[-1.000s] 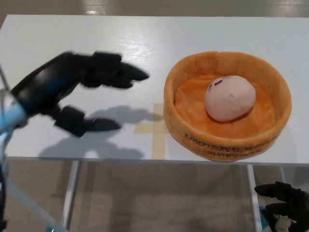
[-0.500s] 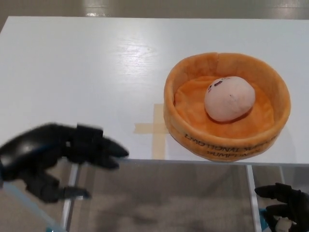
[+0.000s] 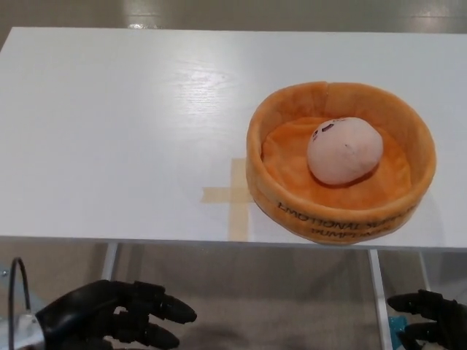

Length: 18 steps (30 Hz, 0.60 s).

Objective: Use the left hand to pick up the pink round toy on the left and place it inside the orange plate on the desk.

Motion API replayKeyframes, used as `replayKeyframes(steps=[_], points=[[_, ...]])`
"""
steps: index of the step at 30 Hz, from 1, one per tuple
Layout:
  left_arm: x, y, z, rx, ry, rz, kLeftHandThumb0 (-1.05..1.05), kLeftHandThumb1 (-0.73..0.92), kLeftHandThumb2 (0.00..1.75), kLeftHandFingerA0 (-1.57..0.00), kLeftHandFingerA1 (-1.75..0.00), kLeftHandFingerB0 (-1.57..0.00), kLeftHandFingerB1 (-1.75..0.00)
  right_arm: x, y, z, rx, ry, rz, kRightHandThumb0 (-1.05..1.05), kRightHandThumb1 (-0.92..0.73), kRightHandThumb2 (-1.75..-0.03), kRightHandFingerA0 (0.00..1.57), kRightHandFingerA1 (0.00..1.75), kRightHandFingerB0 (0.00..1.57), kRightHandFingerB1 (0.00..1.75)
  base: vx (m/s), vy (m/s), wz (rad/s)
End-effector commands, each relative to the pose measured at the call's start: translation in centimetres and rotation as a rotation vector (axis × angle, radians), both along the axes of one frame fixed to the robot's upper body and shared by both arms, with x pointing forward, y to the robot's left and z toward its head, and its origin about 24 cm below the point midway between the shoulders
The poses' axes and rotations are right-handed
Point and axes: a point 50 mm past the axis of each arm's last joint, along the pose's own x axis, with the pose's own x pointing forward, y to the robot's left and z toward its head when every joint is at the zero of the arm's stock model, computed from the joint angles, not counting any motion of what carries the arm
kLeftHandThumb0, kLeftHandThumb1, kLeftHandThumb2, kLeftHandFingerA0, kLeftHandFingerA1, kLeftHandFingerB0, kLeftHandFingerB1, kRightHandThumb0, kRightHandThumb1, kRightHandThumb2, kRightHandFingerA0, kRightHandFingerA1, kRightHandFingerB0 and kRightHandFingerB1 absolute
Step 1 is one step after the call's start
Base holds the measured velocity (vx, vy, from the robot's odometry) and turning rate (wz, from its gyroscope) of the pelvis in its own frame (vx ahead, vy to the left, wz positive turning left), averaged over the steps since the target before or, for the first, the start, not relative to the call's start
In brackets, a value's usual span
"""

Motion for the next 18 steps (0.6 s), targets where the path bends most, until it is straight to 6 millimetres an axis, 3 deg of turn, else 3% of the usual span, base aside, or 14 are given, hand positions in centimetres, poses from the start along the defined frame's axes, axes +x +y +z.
replayKeyframes(steps=[1, 10, 11, 13, 15, 16, 18], points=[[0.7, -0.2, -2.5, 0.43, -0.283, 0.124, -0.14, 0.59, 0.58, -0.48, -0.39, -0.52, -0.38, -0.9, -0.4, -0.6, -0.007, 0.031, -0.014, -0.12, -0.64, -0.58, 0.58, 0.53, 0.68, 0.5, 0.0, 0.0, 0.0], [1.9, 0.0, -3.7, 0.551, -0.283, 0.207, -0.18, 0.6, 0.58, -0.46, -0.41, -0.48, -0.37, -0.7, -0.4, -0.5, -0.012, 0.03, -0.016, -0.13, -0.64, -0.58, 0.61, 0.54, 0.69, 0.5, 0.0, 0.0, 0.0], [2.2, 0.1, -4.1, 0.56, -0.268, 0.248, -0.19, 0.59, 0.57, -0.57, -0.49, -0.48, -0.38, -0.8, -0.4, -0.5, -0.012, 0.033, -0.015, -0.13, -0.64, -0.58, 0.58, 0.53, 0.68, 0.5, 0.0, 0.0, 0.0], [2.4, 0.2, -4.5, 0.57, -0.251, 0.292, -0.19, 0.59, 0.57, -0.57, -0.49, -0.48, -0.38, -0.9, -0.4, -0.6, -0.012, 0.036, -0.013, -0.13, -0.64, -0.58, 0.58, 0.53, 0.68, 0.5, 0.0, 0.0, 0.0], [2.6, 0.3, -4.9, 0.588, -0.227, 0.326, -0.22, 0.59, 0.58, -0.56, -0.47, -0.47, -0.37, -1.0, -0.4, -0.7, -0.016, 0.037, -0.009, -0.13, -0.64, -0.58, 0.59, 0.53, 0.68, 0.5, 0.0, 0.0, 0.0], [2.7, 0.3, -5.1, 0.605, -0.212, 0.344, -0.35, 0.62, 0.58, -0.39, -0.39, -0.45, -0.36, -1.1, -0.4, -0.7, -0.014, 0.038, -0.01, -0.12, -0.64, -0.58, 0.59, 0.53, 0.68, 0.5, 0.0, 0.0, 0.0], [2.8, 0.3, -5.3, 0.618, -0.203, 0.354, -0.35, 0.62, 0.58, -0.39, -0.39, -0.45, -0.36, -1.1, -0.3, -0.7, -0.013, 0.039, -0.011, -0.12, -0.64, -0.58, 0.59, 0.53, 0.68, 0.5, 0.0, 0.0, 0.0]])
